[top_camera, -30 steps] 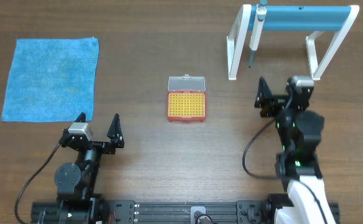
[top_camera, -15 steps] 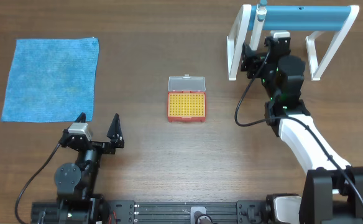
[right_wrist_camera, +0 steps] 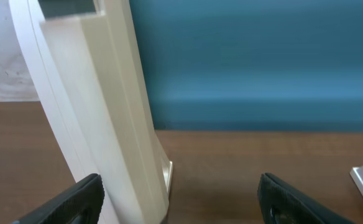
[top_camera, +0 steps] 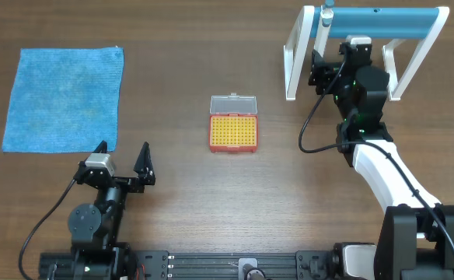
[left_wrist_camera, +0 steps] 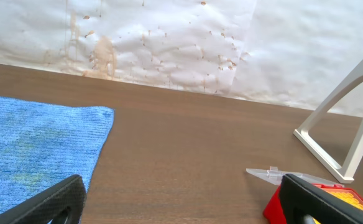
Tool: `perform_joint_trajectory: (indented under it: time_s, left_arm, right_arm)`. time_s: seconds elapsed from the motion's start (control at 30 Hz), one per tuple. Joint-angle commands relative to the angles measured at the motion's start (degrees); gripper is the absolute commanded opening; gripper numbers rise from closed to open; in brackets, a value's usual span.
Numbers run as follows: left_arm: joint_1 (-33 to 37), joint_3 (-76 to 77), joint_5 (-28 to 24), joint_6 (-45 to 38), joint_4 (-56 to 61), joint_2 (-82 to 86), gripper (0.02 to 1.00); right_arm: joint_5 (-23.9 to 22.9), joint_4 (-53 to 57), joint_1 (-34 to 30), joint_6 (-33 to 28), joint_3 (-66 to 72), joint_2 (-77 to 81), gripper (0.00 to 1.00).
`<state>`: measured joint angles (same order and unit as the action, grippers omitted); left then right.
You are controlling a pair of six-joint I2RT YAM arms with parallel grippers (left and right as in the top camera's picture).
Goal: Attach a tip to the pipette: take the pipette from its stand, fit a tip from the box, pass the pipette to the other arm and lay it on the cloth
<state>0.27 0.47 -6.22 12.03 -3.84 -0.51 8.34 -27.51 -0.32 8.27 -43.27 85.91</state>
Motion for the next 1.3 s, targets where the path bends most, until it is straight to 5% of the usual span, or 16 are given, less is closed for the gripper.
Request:
perform_joint_trajectory:
  time_s: [0.03, 0.8, 0.83, 0.87, 1.3]
  left_arm:
    - [0.1, -0.2, 0.2, -0.5, -0.3, 0.3, 0.996]
    - [0.1, -0.2, 0.2, -0.5, -0.3, 0.3, 0.996]
    - [0.1, -0.2, 0.2, -0.5, -0.3, 0.3, 0.996]
    - [0.1, -0.2, 0.2, -0.5, -0.3, 0.3, 0.996]
    - [0.1, -0.2, 0.2, -0.5, -0.3, 0.3, 0.996]
  right_arm:
    - [1.8, -0.5, -0.2, -1.1, -3.0, 2.1, 0.803]
    - [1.8, -0.4, 0.0, -1.1, -7.4, 8.2, 0.796]
    - [1.8, -0.5, 0.0, -1.0, -7.4, 8.2, 0.150]
    - [1.8, -0.5, 0.0, -1.0, -7.4, 8.2, 0.086]
    - [1.8, 0.4, 0.0, -1.1, -7.4, 4.7, 0.082]
